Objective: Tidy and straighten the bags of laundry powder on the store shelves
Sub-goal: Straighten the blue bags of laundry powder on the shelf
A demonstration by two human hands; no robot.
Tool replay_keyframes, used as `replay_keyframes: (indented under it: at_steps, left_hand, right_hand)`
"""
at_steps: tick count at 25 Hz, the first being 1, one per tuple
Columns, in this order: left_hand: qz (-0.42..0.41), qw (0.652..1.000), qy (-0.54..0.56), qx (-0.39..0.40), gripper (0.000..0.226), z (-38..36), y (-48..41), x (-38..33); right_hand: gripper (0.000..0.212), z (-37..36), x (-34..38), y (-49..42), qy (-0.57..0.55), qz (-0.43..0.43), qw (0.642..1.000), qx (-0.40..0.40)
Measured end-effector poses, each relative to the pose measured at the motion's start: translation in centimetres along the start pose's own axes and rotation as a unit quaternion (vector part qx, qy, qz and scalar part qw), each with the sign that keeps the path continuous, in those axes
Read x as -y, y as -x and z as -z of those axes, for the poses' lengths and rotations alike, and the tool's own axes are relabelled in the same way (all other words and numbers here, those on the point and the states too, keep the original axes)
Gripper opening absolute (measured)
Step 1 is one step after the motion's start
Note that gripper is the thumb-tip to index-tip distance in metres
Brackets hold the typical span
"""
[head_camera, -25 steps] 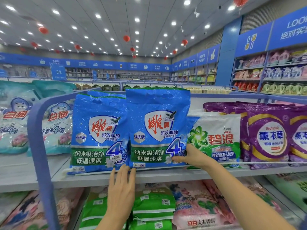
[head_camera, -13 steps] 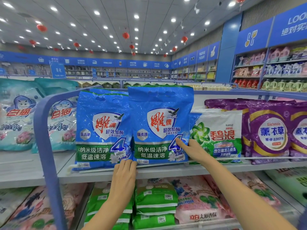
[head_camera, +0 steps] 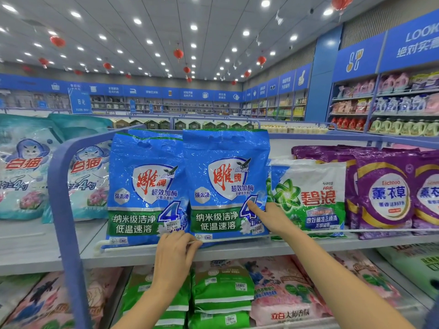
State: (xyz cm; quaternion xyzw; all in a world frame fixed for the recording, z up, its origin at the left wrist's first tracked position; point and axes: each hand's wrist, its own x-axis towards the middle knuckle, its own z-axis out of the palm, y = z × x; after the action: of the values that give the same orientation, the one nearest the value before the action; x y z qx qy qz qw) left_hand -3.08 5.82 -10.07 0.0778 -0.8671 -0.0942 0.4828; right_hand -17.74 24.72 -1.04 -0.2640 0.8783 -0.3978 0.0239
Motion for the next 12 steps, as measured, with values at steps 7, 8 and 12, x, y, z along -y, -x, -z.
replay_keyframes:
  at_steps: [7, 8, 12]
  left_hand:
    - [-0.004, 1.000, 0.008, 0.002, 0.030, 0.0, 0.3, 0.0]
    - [0.014, 1.000, 0.019, 0.005, 0.030, 0.2, 0.3, 0.0]
    - [0.059, 0.998, 0.007, 0.026, 0.046, 0.8, -0.4, 0.7]
  right_hand:
    - [0.055, -1.7, -0.1, -0.5, 0.126, -0.004, 0.992, -0.010]
    - [0.057, -1.3, -0.4, -0.5, 0.139, -0.009, 0.990, -0.010]
    - [0.059, -0.8, -1.2, -0.6, 0.157, -0.002, 0.987, -0.021]
